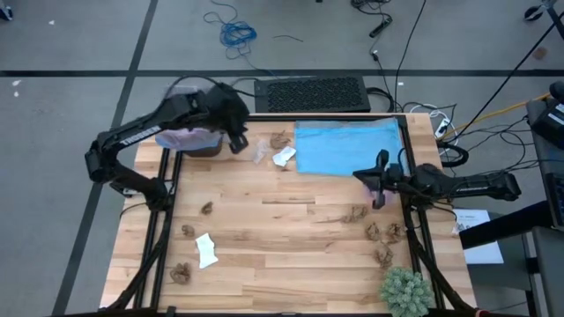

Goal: Place trash/remove bag and relplace
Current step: Put the brown napkin into the trash bin

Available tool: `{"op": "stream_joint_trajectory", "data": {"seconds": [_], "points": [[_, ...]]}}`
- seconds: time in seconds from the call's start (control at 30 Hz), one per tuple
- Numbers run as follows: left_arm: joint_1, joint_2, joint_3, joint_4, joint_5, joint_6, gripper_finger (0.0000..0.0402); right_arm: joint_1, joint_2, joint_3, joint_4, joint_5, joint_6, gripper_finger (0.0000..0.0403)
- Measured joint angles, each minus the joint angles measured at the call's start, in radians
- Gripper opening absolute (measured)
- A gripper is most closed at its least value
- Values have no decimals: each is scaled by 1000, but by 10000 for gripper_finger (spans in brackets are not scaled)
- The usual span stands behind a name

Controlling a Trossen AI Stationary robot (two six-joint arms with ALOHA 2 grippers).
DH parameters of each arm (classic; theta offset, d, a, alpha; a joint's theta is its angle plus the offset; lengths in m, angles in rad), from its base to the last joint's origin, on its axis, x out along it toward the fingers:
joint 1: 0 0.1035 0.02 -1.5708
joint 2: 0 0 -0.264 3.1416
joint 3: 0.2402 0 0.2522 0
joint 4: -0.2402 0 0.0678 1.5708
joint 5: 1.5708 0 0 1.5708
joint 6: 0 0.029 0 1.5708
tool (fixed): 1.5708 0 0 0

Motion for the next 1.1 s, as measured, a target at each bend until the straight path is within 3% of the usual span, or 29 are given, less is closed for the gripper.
{"op": "stream_joint_trajectory", "data": {"seconds": [0.17,0.6,0.87,1.1], "points": [[-38,148,0,26,-52,23,6,0,0,0,102,-1,-146,0],[-7,477,0,279,-214,53,4,0,1,0,132,9,-207,0],[8,552,0,290,-226,74,83,0,20,0,97,9,-174,0],[9,569,0,311,-117,74,166,0,27,0,100,9,-174,0]]}}
